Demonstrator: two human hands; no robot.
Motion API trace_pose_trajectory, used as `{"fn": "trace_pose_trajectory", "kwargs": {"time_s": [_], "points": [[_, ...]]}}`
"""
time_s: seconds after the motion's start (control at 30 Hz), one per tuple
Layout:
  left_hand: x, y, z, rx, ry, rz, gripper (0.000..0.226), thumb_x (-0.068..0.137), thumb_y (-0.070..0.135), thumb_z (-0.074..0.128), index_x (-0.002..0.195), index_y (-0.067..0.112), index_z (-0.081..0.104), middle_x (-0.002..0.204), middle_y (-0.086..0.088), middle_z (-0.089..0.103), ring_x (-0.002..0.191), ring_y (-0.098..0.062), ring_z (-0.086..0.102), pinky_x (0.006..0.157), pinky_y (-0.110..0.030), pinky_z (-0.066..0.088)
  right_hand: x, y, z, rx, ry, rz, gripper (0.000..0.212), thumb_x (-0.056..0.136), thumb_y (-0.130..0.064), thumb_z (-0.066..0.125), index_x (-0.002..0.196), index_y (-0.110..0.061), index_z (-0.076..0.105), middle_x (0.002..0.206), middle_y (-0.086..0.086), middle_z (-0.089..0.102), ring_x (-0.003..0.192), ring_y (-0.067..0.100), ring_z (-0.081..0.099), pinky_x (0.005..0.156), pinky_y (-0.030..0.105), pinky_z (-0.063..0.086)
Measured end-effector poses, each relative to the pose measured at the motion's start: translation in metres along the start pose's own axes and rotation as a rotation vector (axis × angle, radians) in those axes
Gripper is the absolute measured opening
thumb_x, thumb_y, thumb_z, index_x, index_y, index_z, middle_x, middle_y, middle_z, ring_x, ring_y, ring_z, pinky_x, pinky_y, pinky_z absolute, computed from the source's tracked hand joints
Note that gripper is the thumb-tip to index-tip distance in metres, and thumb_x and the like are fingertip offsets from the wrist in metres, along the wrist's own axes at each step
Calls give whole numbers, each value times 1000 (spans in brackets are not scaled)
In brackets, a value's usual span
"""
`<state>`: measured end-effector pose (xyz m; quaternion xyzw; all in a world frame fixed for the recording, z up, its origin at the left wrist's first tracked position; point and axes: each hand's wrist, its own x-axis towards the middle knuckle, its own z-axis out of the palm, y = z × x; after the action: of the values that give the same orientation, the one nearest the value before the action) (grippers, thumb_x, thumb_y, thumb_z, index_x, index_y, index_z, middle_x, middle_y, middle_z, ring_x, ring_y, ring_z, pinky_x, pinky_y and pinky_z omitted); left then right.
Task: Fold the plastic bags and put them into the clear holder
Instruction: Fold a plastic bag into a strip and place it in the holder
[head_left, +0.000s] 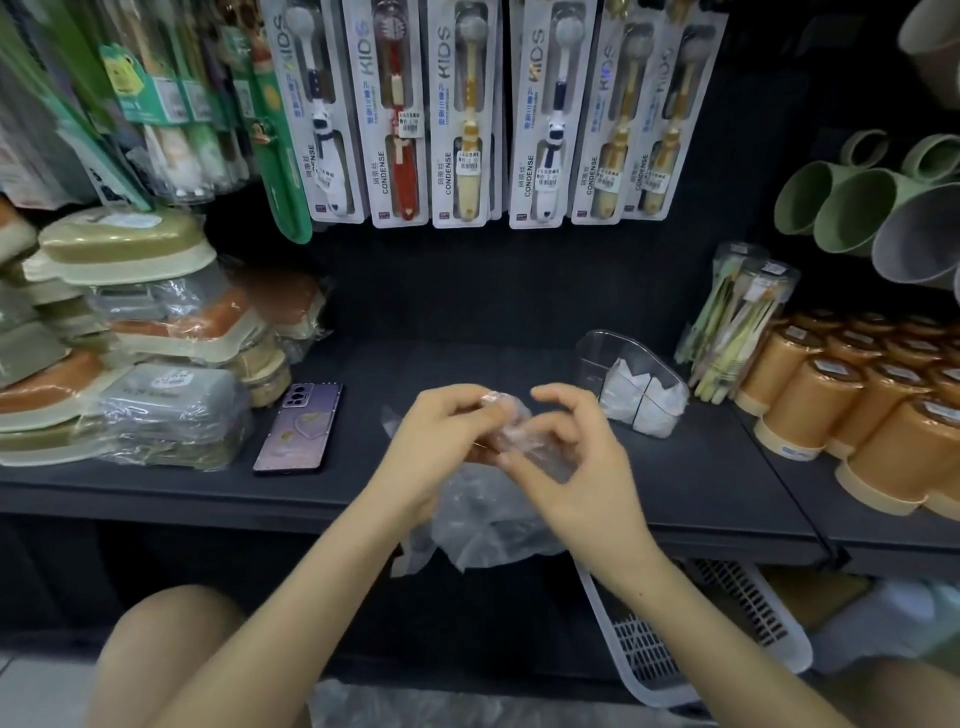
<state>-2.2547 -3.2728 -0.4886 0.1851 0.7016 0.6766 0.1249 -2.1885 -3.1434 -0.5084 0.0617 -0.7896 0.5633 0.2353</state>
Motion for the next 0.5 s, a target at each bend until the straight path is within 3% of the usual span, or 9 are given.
{"fn": "trace_pose_trajectory", "kwargs": {"time_s": [0.1, 0.17, 0.3, 0.37, 0.5], "points": [[2, -5, -15, 37, -12, 42, 18, 93, 9, 58, 82, 10, 73, 83, -3, 69, 80, -20, 61, 71, -28, 50, 1, 2, -21, 127, 81, -5, 37, 84, -22, 63, 119, -25, 52, 88, 1, 72, 89, 15, 67, 83, 29, 52], [2, -7, -23, 26, -73, 64, 14, 91, 11, 60, 83, 8, 71, 83, -2, 68, 79, -16, 61, 73, -25, 50, 8, 10, -36, -27, 119, -9, 35, 83, -29, 61, 118, -29, 55, 96, -6, 70, 98, 12, 64, 87, 32, 49], [-1, -10, -39, -59, -197, 116, 20, 81, 28, 71, 82, 7, 70, 81, -3, 68, 78, -13, 63, 71, -20, 50, 14, 22, -43, -247, -163, 71, 45, 79, -36, 68, 119, -48, 51, 125, -28, 52, 125, -2, 42, 108, 28, 34], [-3, -12, -47, -88, -209, 143, 30, 72, 43, 78, 82, 15, 74, 85, -1, 70, 81, -13, 65, 75, -21, 51, 12, 27, -40, -228, -244, 104, 44, 77, -38, 71, 116, -48, 53, 123, -30, 52, 124, -4, 41, 108, 28, 32], [-10, -18, -64, -88, -139, 177, 41, 64, 56, 81, 83, 20, 77, 86, 0, 73, 83, -13, 68, 77, -22, 53, 6, 35, -30, -225, -227, 116, 29, 79, -34, 76, 101, -46, 62, 106, -30, 60, 112, -2, 50, 102, 27, 37]]}}
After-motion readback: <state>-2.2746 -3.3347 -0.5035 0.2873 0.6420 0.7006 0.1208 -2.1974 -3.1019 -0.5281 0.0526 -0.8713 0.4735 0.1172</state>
